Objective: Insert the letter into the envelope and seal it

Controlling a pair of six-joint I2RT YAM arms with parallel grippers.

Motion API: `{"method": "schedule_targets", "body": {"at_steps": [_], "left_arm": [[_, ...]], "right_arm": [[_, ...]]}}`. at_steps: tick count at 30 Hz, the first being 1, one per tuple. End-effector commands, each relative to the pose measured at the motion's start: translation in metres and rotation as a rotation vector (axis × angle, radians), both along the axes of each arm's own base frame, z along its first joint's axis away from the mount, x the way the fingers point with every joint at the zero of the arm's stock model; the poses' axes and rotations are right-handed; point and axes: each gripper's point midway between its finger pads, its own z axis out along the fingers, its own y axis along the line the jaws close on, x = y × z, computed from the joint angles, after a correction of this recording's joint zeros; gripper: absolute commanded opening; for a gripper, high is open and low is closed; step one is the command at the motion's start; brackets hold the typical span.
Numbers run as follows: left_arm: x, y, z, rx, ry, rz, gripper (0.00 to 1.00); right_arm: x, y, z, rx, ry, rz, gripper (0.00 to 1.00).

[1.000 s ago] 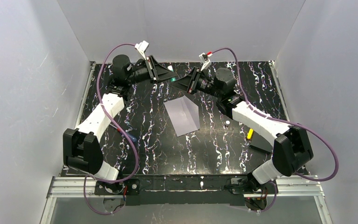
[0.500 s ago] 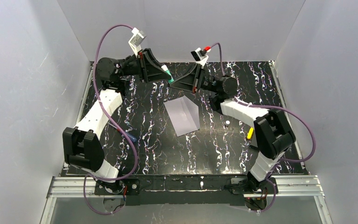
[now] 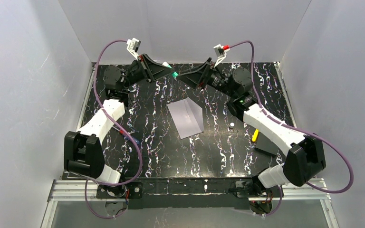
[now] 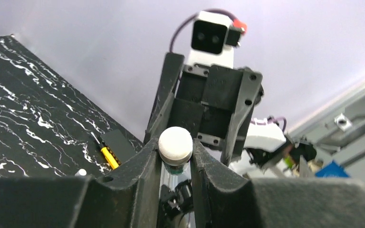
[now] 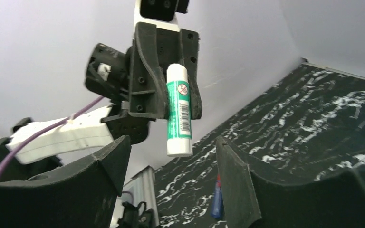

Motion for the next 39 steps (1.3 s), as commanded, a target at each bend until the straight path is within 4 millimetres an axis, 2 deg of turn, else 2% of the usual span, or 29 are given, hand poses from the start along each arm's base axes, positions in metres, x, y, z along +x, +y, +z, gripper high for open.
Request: {"method": "schedule_targets", "body": {"at_steps": [1,4,5,15,20,27,31,39], "left_arm": [[0.006,0.012,0.026,-0.08,0.065,0.124,0.0],[0.008,0.011,0.027,-0.077,0.116,0.114,0.0],[0.009,0.01,0.027,-0.077,0.125,0.11,0.0],[0.01,0.009,0.024,-0.067,0.147,0.097,0.0],[0.007,0.007,0.024,-0.055,0.137,0.076,0.0],[0.005,0.004,0.016,-0.033,0.169,0.029,0.0],[0.006,0.003,0.015,-0.031,0.172,0.026,0.0],[0.006,0.003,0.011,-0.022,0.17,0.023,0.0]], "right_arm": [[0.023,0.002,-0.014,-0.11,-0.013,-0.111,0.67],[0.024,0.012,-0.014,-0.13,0.0,-0.066,0.5],[0.025,0.014,-0.015,-0.135,0.008,-0.055,0.49],[0.028,0.014,-0.006,-0.102,0.01,-0.074,0.53],[0.028,0.016,-0.001,-0.083,0.018,-0.066,0.43],[0.03,0.017,0.004,-0.068,0.018,-0.068,0.41],[0.032,0.017,0.002,-0.081,0.037,-0.068,0.32],[0.037,0.016,-0.002,-0.094,0.08,-0.096,0.47]]}}
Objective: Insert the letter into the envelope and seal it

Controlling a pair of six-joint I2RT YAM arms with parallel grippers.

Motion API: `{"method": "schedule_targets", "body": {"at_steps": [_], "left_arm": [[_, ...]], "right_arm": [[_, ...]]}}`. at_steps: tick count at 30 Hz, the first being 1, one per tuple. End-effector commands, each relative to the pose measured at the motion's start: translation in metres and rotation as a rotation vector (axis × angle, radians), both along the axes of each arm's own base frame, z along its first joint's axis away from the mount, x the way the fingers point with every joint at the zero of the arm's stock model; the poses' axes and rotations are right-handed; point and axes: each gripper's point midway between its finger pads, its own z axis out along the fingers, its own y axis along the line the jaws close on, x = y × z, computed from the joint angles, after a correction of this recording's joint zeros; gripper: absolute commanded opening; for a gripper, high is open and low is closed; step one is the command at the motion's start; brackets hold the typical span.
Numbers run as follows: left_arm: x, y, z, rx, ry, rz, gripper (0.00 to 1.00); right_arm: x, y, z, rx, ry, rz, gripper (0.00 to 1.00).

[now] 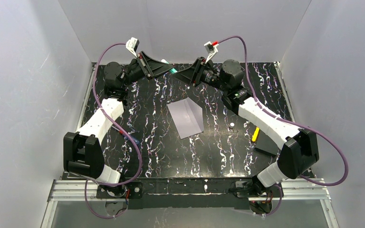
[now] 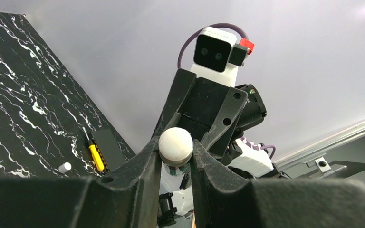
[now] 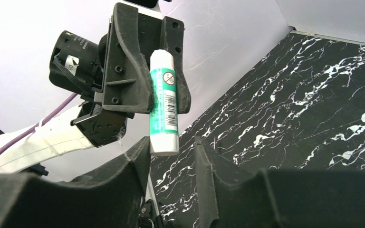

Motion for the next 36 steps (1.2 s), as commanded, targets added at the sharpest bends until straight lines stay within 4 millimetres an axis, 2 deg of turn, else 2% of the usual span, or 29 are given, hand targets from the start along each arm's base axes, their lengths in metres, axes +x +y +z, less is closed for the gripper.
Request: {"method": "schedule_targets", "body": {"at_steps": [1,2,7,10,15,18,23,28,31,36], "left_arm": [[-0.017,-0.001,0.019,0.006,-0.087,-0.048,0.0],[-0.018,-0.001,0.019,0.007,-0.094,-0.042,0.0],[-0.017,0.0,0.02,0.01,-0.113,-0.026,0.0],[-0.019,0.0,0.021,0.02,-0.136,-0.031,0.0],[-0.037,-0.004,0.022,0.096,-0.285,-0.127,0.0],[-0.053,-0.004,0.026,0.154,-0.443,-0.208,0.0],[-0.079,-0.001,0.051,0.191,-0.663,-0.287,0.0],[-0.102,0.003,0.064,0.216,-0.803,-0.349,0.0],[-0.11,0.005,0.068,0.231,-0.854,-0.367,0.0],[-0.115,0.004,0.075,0.243,-0.922,-0.384,0.0]], "right_arm": [[0.011,-0.003,0.023,0.032,-0.023,-0.051,0.47],[0.011,-0.002,0.023,0.034,-0.023,-0.048,0.45],[0.009,0.001,0.022,0.017,-0.01,-0.023,0.21],[0.008,0.002,0.023,0.023,-0.004,-0.009,0.01],[-0.012,0.004,0.044,0.117,0.009,0.099,0.01],[-0.037,0.002,0.065,0.207,-0.026,0.223,0.01],[-0.077,-0.014,0.091,0.333,-0.17,0.361,0.01],[-0.099,-0.022,0.109,0.427,-0.224,0.474,0.01],[-0.111,-0.028,0.12,0.478,-0.229,0.542,0.01],[-0.114,-0.033,0.134,0.56,-0.185,0.59,0.01]]}}
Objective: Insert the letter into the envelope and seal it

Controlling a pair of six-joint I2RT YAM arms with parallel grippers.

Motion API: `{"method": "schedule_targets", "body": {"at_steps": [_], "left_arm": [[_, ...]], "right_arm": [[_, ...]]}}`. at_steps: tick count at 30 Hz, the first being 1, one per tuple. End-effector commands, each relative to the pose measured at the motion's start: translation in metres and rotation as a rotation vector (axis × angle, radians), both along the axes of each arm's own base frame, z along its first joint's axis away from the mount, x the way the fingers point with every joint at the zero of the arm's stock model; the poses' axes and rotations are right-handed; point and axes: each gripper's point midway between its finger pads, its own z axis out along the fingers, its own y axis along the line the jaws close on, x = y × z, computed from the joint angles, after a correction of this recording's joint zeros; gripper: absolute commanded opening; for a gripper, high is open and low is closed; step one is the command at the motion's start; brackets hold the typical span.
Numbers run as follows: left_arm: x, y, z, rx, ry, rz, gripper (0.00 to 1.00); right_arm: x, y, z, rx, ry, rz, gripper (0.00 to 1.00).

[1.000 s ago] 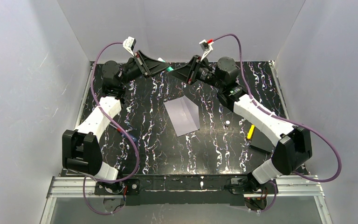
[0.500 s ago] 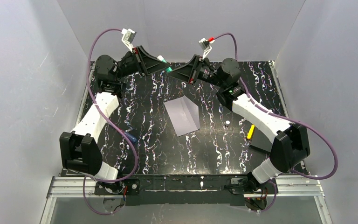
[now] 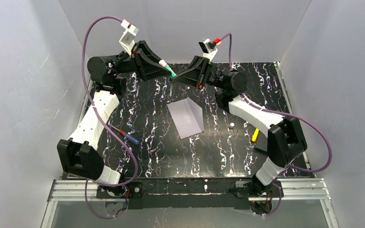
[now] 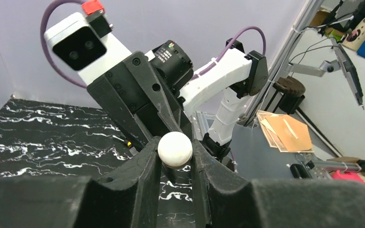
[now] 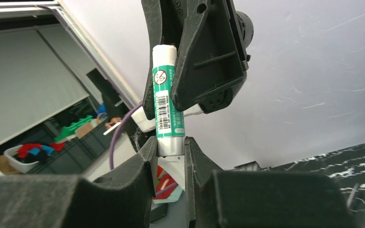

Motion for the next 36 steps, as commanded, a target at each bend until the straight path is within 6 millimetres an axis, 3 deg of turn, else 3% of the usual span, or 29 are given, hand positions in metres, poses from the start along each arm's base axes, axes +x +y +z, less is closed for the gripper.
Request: {"method": "schedule_targets", "body": {"at_steps": [1,7,14,15,19,21,26,30,34,36], "left_arm": [[-0.026,0.004,0.003,0.064,-0.173,-0.077,0.0],[-0.021,0.001,0.006,0.03,-0.199,-0.052,0.0],[-0.015,-0.001,0.008,-0.001,-0.205,-0.037,0.0],[-0.013,-0.002,0.007,-0.007,-0.198,-0.031,0.0],[0.004,-0.004,0.003,-0.057,-0.138,0.034,0.0],[0.015,-0.005,-0.002,-0.091,-0.106,0.081,0.0],[0.046,-0.006,-0.016,-0.12,-0.1,0.19,0.0],[0.065,-0.007,-0.01,-0.157,-0.155,0.251,0.0],[0.066,-0.007,-0.002,-0.181,-0.191,0.25,0.0],[0.066,-0.007,-0.001,-0.188,-0.187,0.241,0.0]], "right_arm": [[-0.03,-0.03,0.066,0.227,-0.078,0.068,0.01],[-0.016,-0.025,0.067,0.215,0.042,0.063,0.01],[0.007,-0.016,0.05,0.17,0.187,0.024,0.01],[0.011,-0.017,0.047,0.173,0.21,0.011,0.09],[0.03,-0.024,0.035,0.178,0.252,-0.154,0.61],[0.042,-0.026,0.029,0.161,0.297,-0.242,0.72],[0.06,-0.028,0.024,0.184,0.484,-0.244,0.8],[0.069,-0.022,0.008,0.141,0.624,-0.225,0.82],[0.079,-0.022,-0.01,0.065,0.713,-0.307,0.84],[0.078,-0.024,0.0,0.106,0.713,-0.276,0.85]]}}
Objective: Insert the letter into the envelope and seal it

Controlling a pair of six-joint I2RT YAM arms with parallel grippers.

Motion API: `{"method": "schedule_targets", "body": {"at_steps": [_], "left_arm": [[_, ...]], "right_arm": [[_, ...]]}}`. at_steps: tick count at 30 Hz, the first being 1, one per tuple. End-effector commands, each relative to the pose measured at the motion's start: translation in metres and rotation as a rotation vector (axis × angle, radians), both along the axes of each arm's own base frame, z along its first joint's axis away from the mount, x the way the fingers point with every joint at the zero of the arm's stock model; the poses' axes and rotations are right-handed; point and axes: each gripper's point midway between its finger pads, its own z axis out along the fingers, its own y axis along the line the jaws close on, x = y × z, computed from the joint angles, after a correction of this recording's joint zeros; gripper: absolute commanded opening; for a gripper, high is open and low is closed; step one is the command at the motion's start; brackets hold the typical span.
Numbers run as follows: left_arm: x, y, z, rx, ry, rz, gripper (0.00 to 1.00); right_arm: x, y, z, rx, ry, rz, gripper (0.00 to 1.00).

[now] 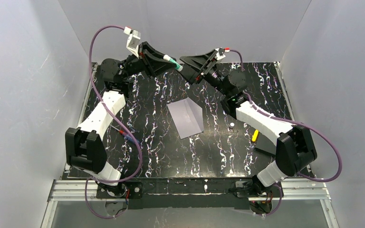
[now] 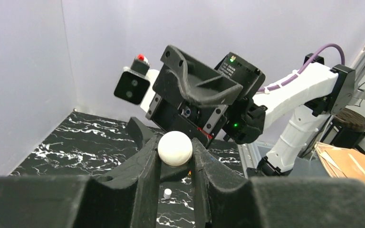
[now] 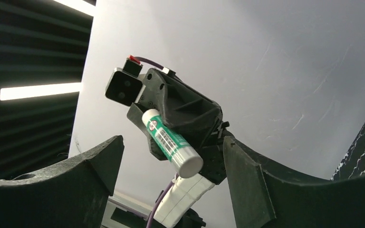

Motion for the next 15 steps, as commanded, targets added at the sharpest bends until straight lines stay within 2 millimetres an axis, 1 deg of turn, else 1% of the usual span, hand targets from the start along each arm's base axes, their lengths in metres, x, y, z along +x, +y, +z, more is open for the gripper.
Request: {"method": "schedule_targets", "body": {"at_steps": [1,3,7,9,13,15], "left_arm": [[-0.002,0.004,0.032,-0.071,-0.138,0.037,0.0],[0.001,0.004,0.033,-0.089,-0.148,0.048,0.0],[0.007,0.005,0.036,-0.128,-0.155,0.057,0.0],[0.008,0.005,0.036,-0.143,-0.156,0.064,0.0],[0.005,0.004,0.033,-0.142,-0.165,0.058,0.0],[0.004,0.004,0.031,-0.136,-0.163,0.055,0.0]], "right_arm": [[-0.008,-0.006,0.024,0.071,0.024,0.019,0.85],[-0.011,-0.003,0.038,0.119,0.009,0.074,0.84],[-0.016,-0.003,0.057,0.192,-0.006,0.098,0.74],[-0.017,-0.003,0.062,0.214,-0.006,0.115,0.67],[-0.017,-0.004,0.068,0.28,0.01,0.146,0.48],[-0.019,-0.003,0.073,0.304,0.003,0.167,0.44]]}}
